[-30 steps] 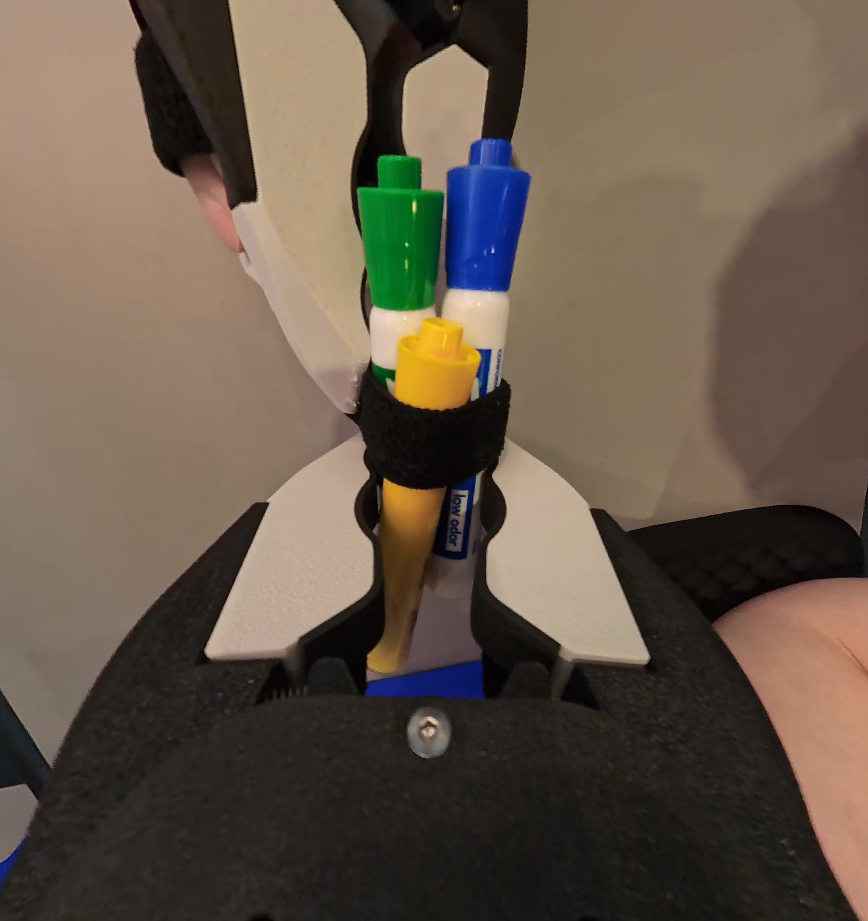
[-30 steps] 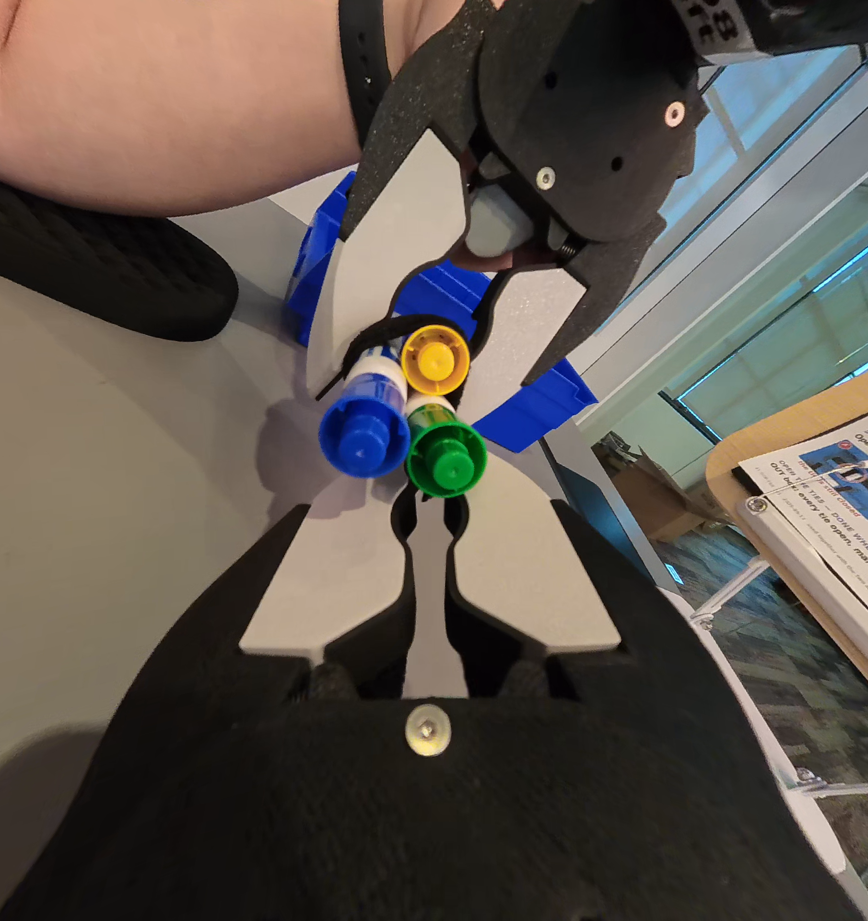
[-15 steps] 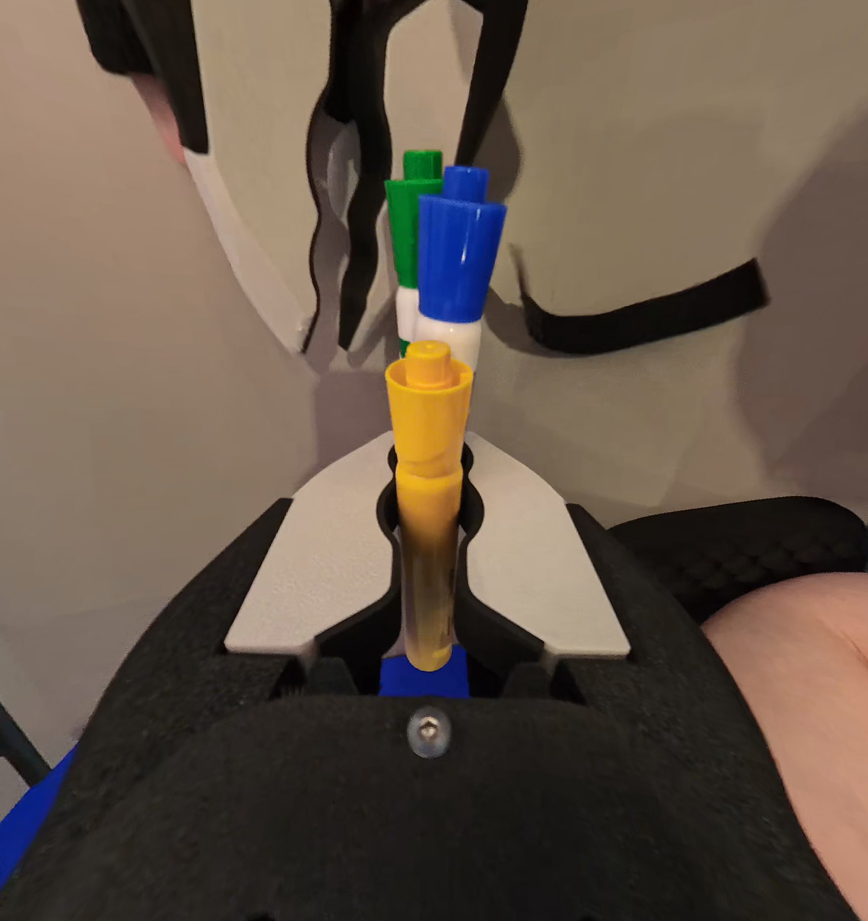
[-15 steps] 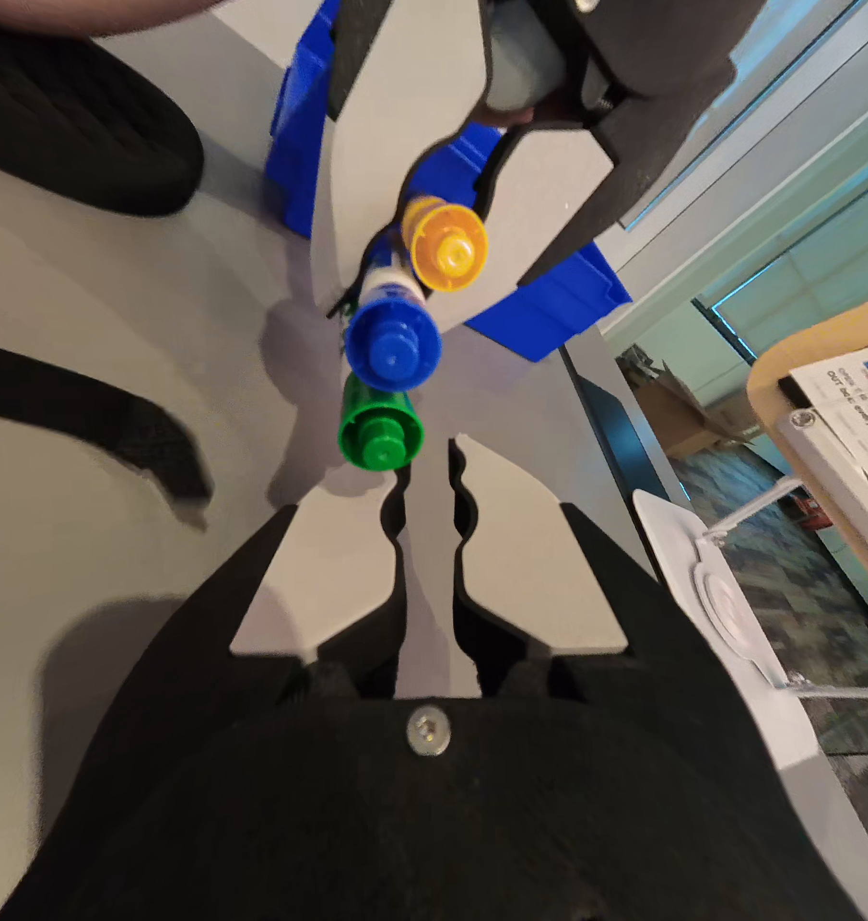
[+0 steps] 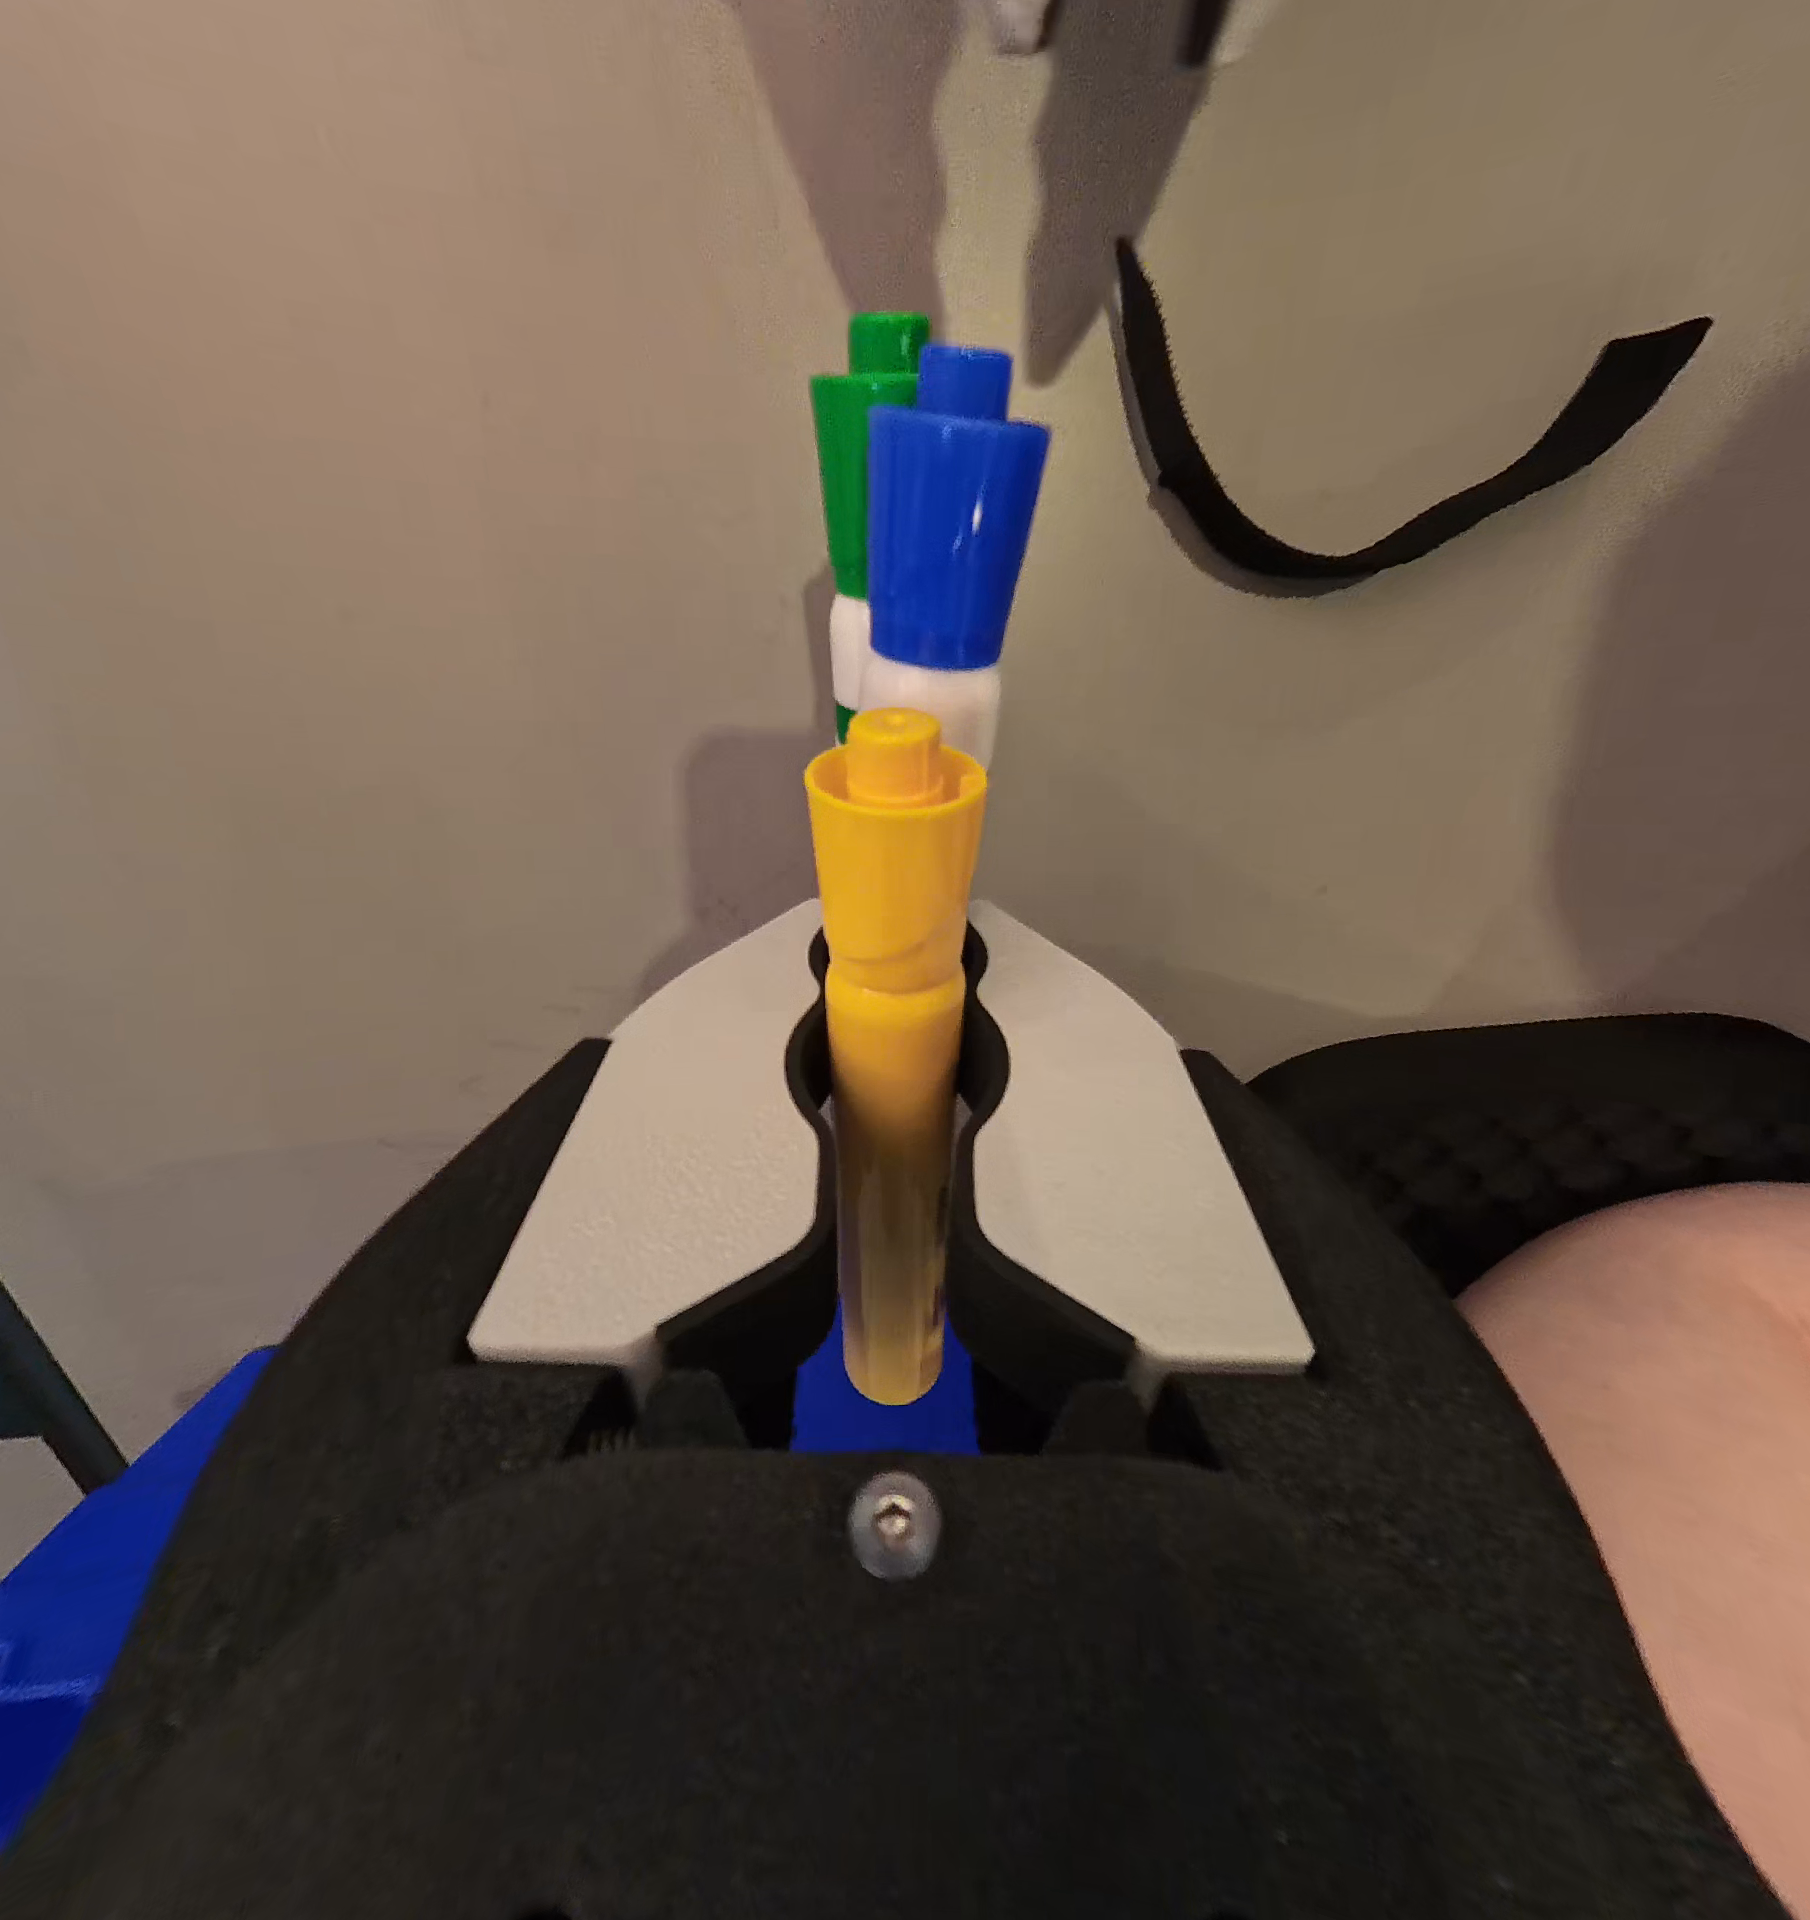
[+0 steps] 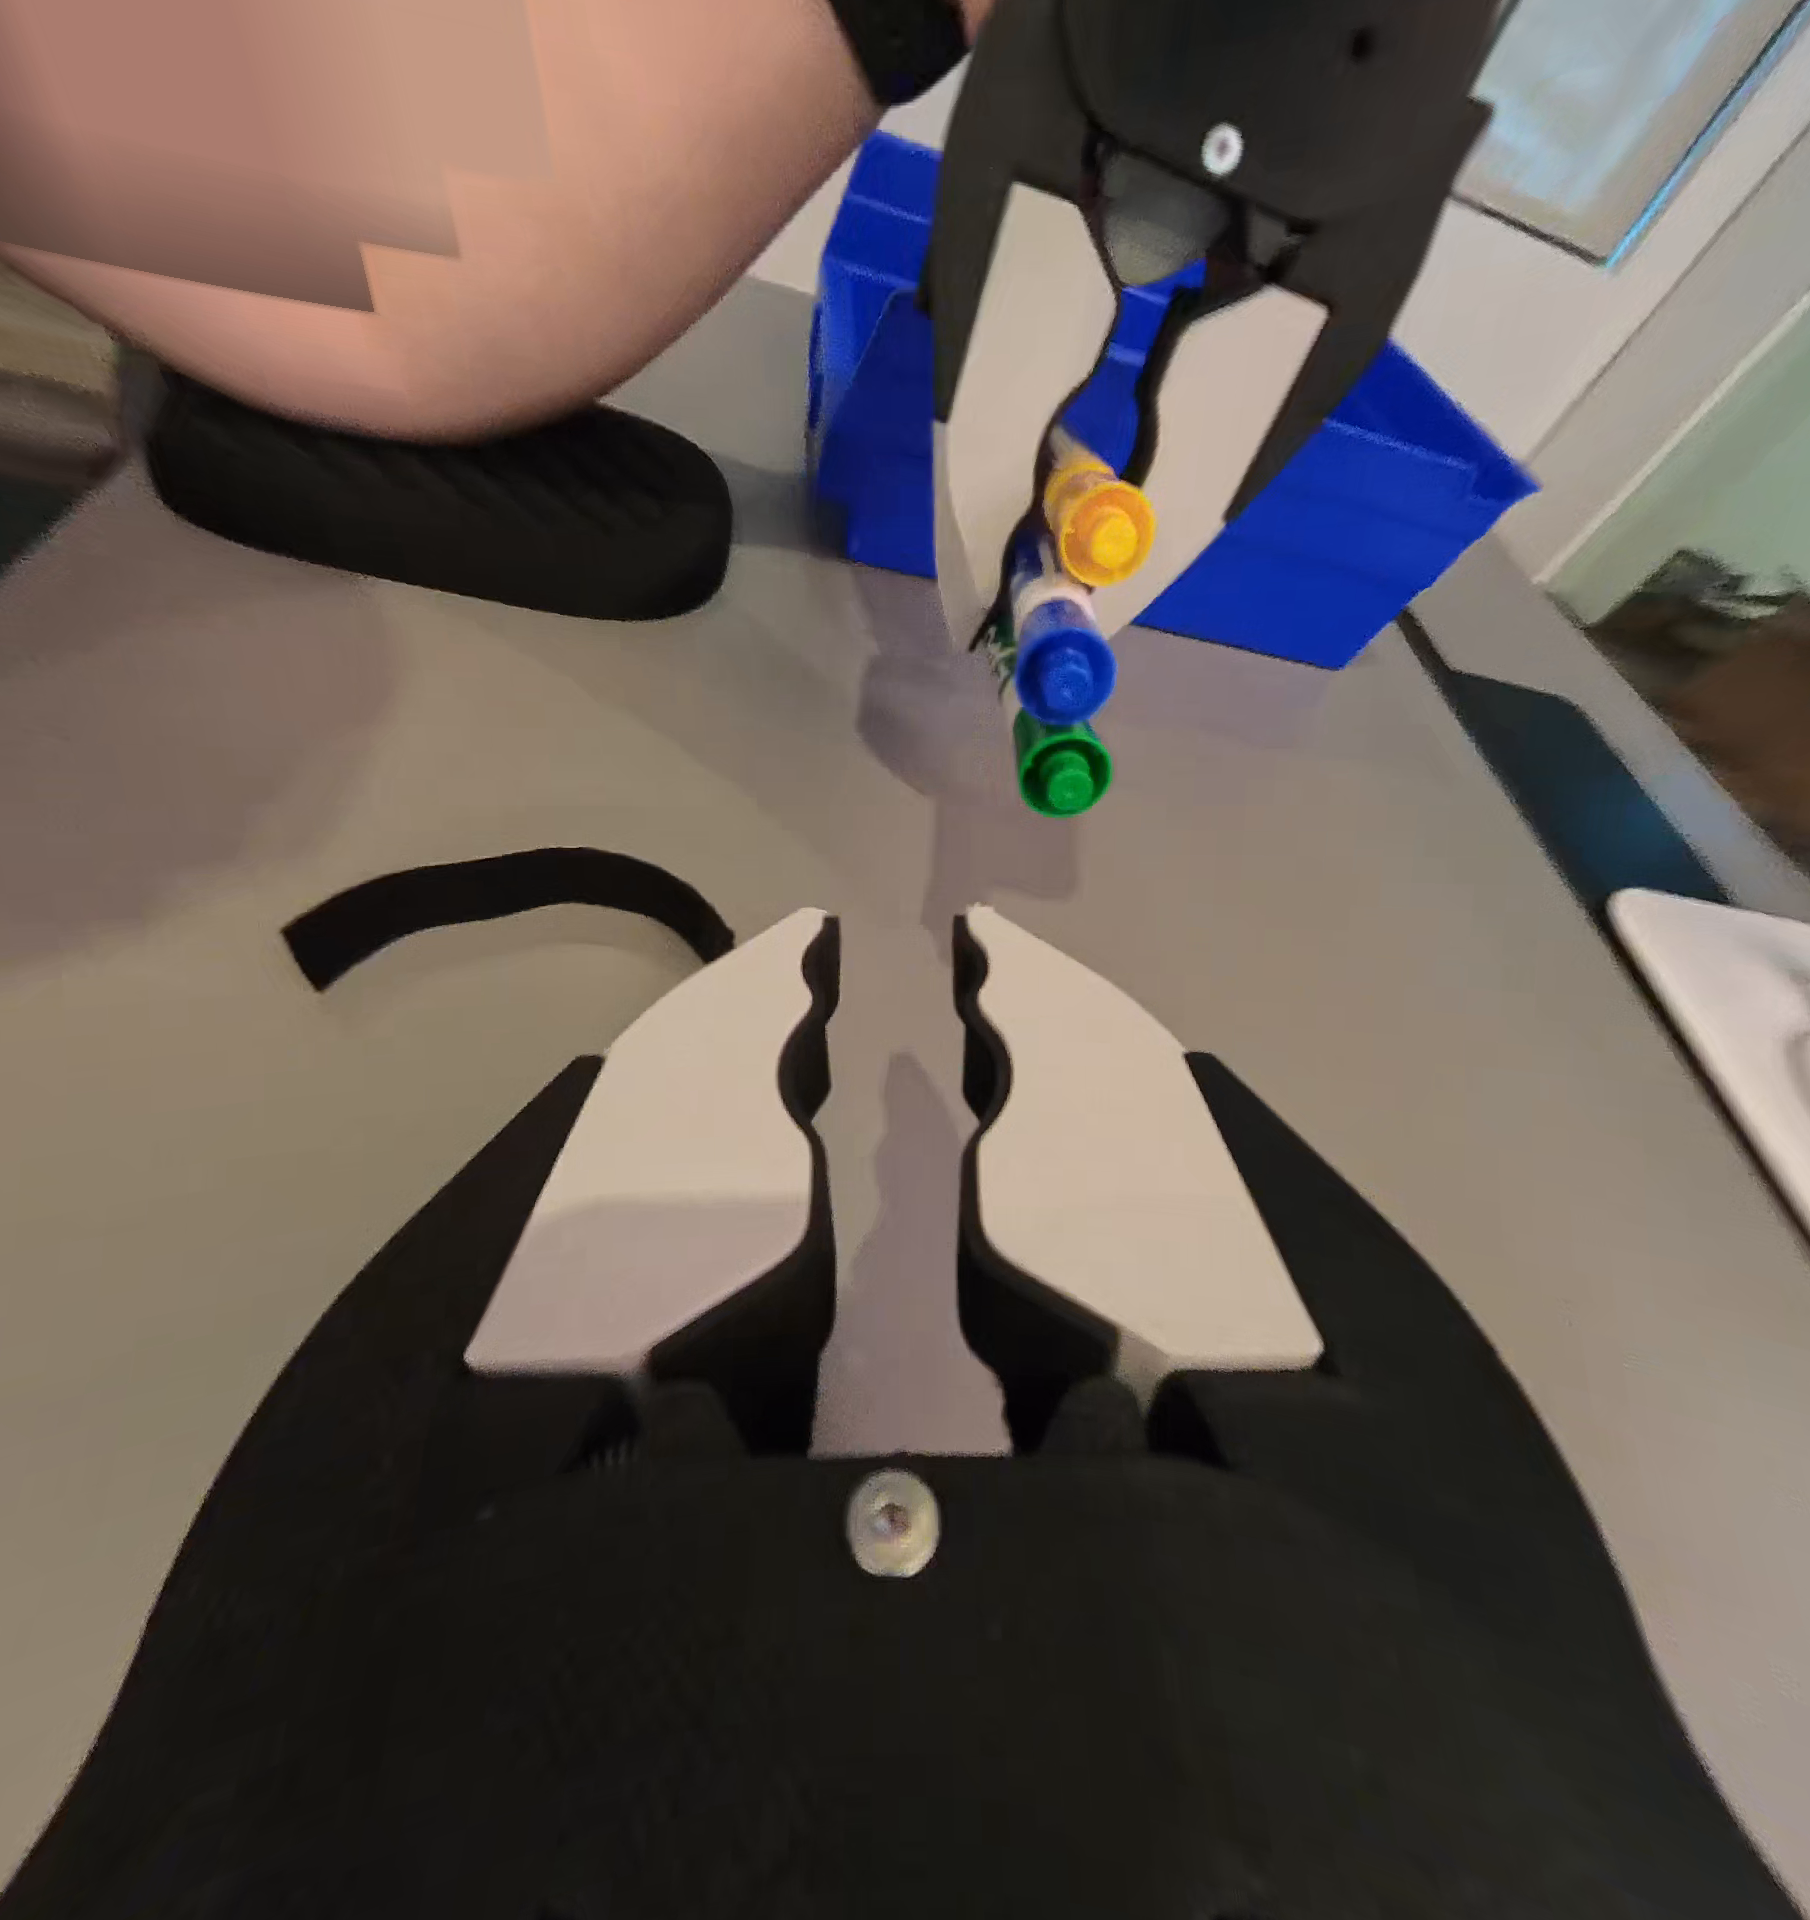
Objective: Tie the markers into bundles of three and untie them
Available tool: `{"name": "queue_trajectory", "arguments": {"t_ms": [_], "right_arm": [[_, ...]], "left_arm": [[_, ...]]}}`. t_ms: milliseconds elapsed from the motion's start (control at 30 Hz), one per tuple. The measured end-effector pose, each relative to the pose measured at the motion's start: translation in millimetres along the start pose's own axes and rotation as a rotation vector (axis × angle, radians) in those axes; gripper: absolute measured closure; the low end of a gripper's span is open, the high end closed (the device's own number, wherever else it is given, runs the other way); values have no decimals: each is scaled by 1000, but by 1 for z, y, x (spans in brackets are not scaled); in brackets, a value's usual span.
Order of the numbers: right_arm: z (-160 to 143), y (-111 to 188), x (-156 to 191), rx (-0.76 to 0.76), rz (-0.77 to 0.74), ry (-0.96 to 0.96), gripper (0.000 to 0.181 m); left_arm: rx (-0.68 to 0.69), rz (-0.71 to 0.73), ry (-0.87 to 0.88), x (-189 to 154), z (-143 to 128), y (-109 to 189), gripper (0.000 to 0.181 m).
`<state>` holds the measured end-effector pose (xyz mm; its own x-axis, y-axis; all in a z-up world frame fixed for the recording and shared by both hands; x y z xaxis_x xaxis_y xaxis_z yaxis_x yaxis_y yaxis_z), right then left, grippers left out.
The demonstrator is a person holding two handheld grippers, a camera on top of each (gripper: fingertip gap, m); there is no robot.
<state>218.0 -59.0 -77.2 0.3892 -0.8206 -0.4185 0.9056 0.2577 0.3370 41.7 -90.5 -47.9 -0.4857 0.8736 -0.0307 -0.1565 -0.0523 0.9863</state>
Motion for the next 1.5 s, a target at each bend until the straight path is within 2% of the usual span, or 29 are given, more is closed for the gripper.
{"name": "queue_trajectory", "arguments": {"t_ms": [100, 167, 233, 300, 367, 500, 633, 700, 767, 867, 1267, 1300, 1367, 1500], "right_arm": [[12, -5, 6, 92, -134, 151, 158], [24, -13, 6, 99, -167, 184, 158], [40, -21, -1, 32, -249, 161, 158], [50, -31, -8, -27, -262, 82, 155], [52, -44, -15, -20, -242, -4, 148], [49, -60, -33, -48, -312, -74, 144], [46, -73, -32, -20, -206, -121, 147], [44, -75, -33, -10, -209, -133, 159], [42, -75, -33, -10, -198, -150, 160], [41, -70, -31, -7, -151, -159, 161], [34, -48, -29, -12, -144, -121, 162], [33, -47, -30, -18, -165, -117, 157], [33, -44, -31, -45, -201, -93, 134], [26, -41, -28, -75, -178, -98, 121]], "left_arm": [[29, -3, -7, -4, -1, -1, 162], [59, 7, -9, -5, -1, -4, 162], [84, 22, -2, -4, -1, -7, 162], [100, 24, 0, -4, -1, -9, 162], [99, 24, 1, -3, 0, -9, 162], [103, 23, 5, -2, -1, -10, 162], [96, 20, 9, -1, -1, -9, 162], [99, 22, 3, -1, 0, -9, 162], [102, 28, 1, -1, 0, -9, 162], [87, 10, -13, -4, 1, -9, 162], [84, 10, 4, -1, -2, -7, 162], [74, 3, 4, -1, -2, -6, 162], [61, -1, 7, -1, -3, -4, 162], [43, 6, 17, 0, -6, 0, 162]]}}
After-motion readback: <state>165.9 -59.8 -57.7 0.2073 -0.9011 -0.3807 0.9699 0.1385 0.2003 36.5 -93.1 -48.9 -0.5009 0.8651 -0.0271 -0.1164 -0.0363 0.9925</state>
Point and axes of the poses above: each gripper's, where its closed fingertips meet, y back along the fingers, z out of its top, x = y × z across the jaws, the point moved 7 cm from there along y, back along the fingers, and after that the axes turned 10 degrees about y, right-handed, at the moved point
